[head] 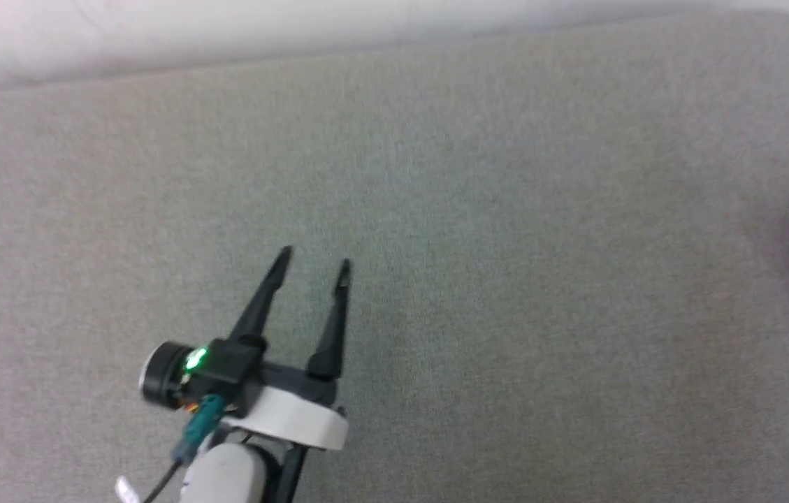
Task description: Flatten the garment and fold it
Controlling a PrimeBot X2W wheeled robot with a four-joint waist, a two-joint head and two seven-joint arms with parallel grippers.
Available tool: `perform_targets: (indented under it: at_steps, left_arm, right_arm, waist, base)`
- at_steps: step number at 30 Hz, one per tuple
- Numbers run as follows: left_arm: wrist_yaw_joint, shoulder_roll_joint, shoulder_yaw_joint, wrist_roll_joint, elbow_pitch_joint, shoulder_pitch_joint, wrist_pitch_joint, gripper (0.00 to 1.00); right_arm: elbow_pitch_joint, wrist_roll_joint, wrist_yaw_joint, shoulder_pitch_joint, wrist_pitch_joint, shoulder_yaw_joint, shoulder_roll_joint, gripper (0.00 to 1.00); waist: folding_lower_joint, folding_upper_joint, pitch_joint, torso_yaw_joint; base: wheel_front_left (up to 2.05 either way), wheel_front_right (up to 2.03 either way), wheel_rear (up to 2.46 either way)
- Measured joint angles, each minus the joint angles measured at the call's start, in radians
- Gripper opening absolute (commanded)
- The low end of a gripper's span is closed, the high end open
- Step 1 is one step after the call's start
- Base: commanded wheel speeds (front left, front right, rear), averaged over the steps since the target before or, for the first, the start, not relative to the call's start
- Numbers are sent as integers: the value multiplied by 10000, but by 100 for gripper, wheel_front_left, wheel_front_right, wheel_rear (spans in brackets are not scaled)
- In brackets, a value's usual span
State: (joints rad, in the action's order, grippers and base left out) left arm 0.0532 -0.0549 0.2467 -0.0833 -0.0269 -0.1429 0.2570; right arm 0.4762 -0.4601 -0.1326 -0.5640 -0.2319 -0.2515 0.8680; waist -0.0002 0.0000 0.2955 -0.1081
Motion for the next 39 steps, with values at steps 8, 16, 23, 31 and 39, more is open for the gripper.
perform_targets:
  at_steps: [8, 16, 23, 31, 39]
  left_arm:
    - [-61, -54, -1060, -222, 364, 900, 0, 100]
    - [-265, -48, -1722, -370, 253, 1565, 0, 100]
    - [-453, -31, -1850, -399, -50, 1905, 0, 100]
    - [-483, -19, -1808, -305, -268, 2321, 0, 100]
    - [-560, -12, -1678, -157, -353, 2600, 0, 100]
  right_arm:
    - [-2220, 454, 0, 239, 1436, 823, -1409, 100]
    - [-4220, 1593, 0, 2333, 2828, 2305, -3963, 100]
    - [-5218, 2773, 0, 4517, 3939, 2823, -6286, 100]
    - [-5124, 3559, 0, 6329, 4573, 2826, -7879, 100]
    - [-4941, 3891, 0, 6791, 4805, 2752, -8121, 100]
  waist:
    - [-1, 0, -1482, 60]
    - [0, 0, -2568, 363]
    - [1, 0, -3093, 813]
    - [1, 0, -3389, 1189]
    - [2, 0, -3388, 1322]
  base:
    - [0, 0, 0]
    - [0, 0, 0]
    - [0, 0, 0]
    - [0, 0, 0]
    - [0, 0, 0]
